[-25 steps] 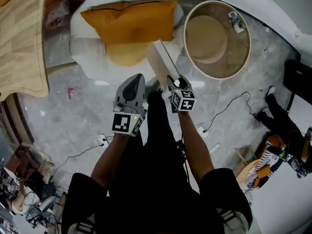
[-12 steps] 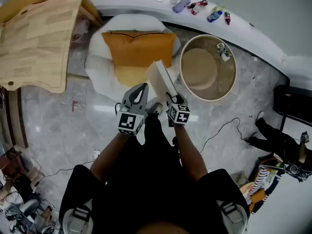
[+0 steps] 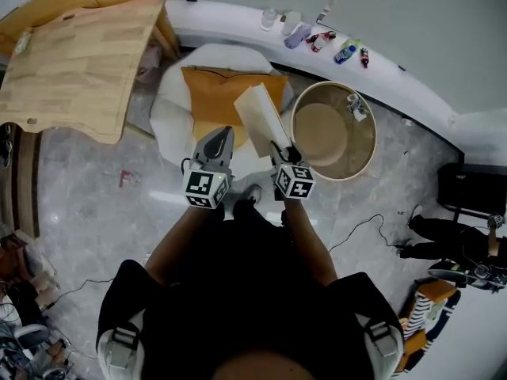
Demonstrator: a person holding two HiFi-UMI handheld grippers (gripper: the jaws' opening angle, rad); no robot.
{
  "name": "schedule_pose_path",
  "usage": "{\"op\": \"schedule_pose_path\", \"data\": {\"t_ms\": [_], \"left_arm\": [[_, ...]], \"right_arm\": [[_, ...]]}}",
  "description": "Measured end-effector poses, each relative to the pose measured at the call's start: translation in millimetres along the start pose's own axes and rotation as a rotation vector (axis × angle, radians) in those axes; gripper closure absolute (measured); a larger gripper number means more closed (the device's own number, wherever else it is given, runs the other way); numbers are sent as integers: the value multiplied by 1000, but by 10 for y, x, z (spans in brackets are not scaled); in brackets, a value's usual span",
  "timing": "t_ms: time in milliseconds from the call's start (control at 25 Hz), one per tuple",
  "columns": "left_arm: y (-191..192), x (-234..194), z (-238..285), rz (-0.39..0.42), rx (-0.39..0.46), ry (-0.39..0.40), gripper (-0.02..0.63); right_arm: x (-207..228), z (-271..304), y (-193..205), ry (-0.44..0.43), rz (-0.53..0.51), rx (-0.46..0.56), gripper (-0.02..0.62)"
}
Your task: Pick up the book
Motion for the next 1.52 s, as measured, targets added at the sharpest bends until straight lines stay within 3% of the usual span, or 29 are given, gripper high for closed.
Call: {"op": "schedule_pose_path", "data": {"t_ms": [440, 760, 1160, 1520], "left_arm": [[-544, -59, -315, 22, 102, -64, 598], [-1007, 42, -521, 114, 146, -87, 598], [-1035, 145, -572, 95, 173, -60, 598], [-1019, -15, -563, 82, 169, -64, 598]], "right_arm": [[-473, -560, -984, -114, -9, 242, 356], [-670, -973, -1325, -162, -12, 348, 356], [-919, -1174, -1392, -259, -58, 412, 357], [-1009, -1066, -1401, -270, -92, 414, 357]]}}
Point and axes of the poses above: the fingertips, and each gripper's own axes: z forward along the fingers, x to its right, y out of its underside, the point moved 1 cm from there along -z, backward along the fingers, and after that the axes turned 12 degrees about y, right-handed, at the moved point
